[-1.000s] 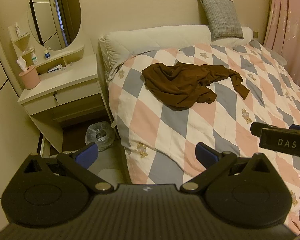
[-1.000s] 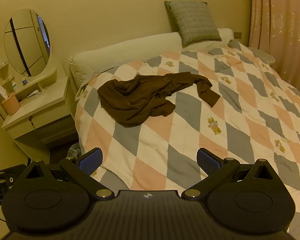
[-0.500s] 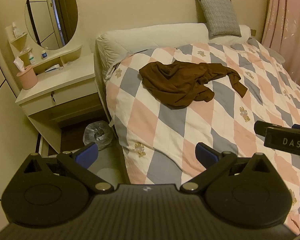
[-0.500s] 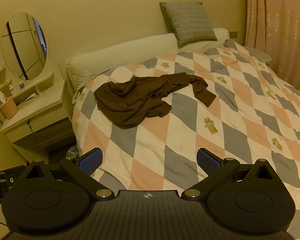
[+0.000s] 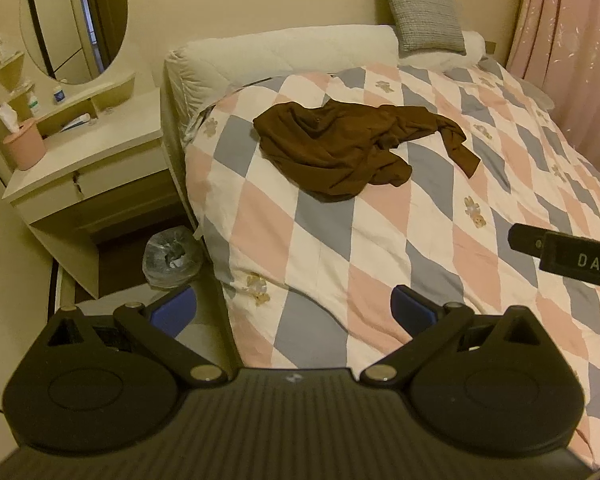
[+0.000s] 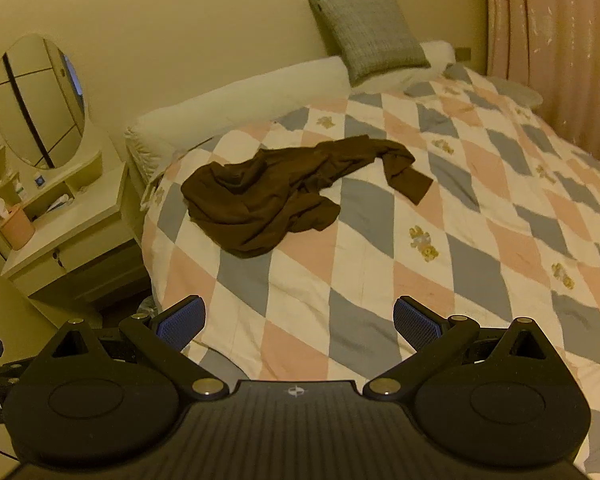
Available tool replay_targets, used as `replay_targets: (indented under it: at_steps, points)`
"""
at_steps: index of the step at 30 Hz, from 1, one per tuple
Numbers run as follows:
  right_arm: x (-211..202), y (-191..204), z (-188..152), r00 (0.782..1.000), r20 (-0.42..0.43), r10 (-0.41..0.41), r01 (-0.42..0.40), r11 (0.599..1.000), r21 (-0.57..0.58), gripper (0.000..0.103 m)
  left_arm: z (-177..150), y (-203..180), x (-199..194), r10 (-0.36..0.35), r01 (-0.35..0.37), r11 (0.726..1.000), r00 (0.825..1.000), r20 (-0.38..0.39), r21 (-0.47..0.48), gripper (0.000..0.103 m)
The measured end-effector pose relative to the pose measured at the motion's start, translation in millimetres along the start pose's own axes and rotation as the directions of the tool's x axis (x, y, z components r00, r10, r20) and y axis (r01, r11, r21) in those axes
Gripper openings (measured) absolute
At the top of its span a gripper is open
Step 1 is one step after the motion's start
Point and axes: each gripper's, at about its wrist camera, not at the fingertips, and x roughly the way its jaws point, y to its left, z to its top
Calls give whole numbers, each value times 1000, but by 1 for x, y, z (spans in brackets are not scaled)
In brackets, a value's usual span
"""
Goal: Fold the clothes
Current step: 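Move both tools toward the crumpled brown shirt on the bed, then grasp the brown shirt with the left tool while the right tool grasps another part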
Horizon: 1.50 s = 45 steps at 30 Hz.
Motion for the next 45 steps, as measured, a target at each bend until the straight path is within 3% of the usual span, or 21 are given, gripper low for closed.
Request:
replay_targets:
  at_steps: [11,17,23,29,36,41,45]
  points:
    - [57,-17,12,1000,-29,-7,10,994,108,103,37,20,92,-84,86,996,992,-97,21,102]
    - [121,-27,18,993,-106,-42,67,968,244,103,69,35,165,-132,139,989,983,-131,49,102]
    - [193,-19,42,973,-206,-103,147,966,212,103,116,49,238,-154,170,978,979,-135,118,101]
    - [264,-13,75,962,-261,-86,146,965,218,103,168,61,301,-173,190,964,979,-106,184,97]
    - [340,-13,126,964,-250,-85,140,967,211,99,222,60,375,-178,188,950,982,-63,249,96]
    - [389,-30,159,977,-211,-41,109,942,318,94,255,50,424,-176,175,934,984,-25,312,97]
    - [426,-50,180,984,-174,-43,110,911,398,91,271,36,461,-197,184,905,980,-7,382,98]
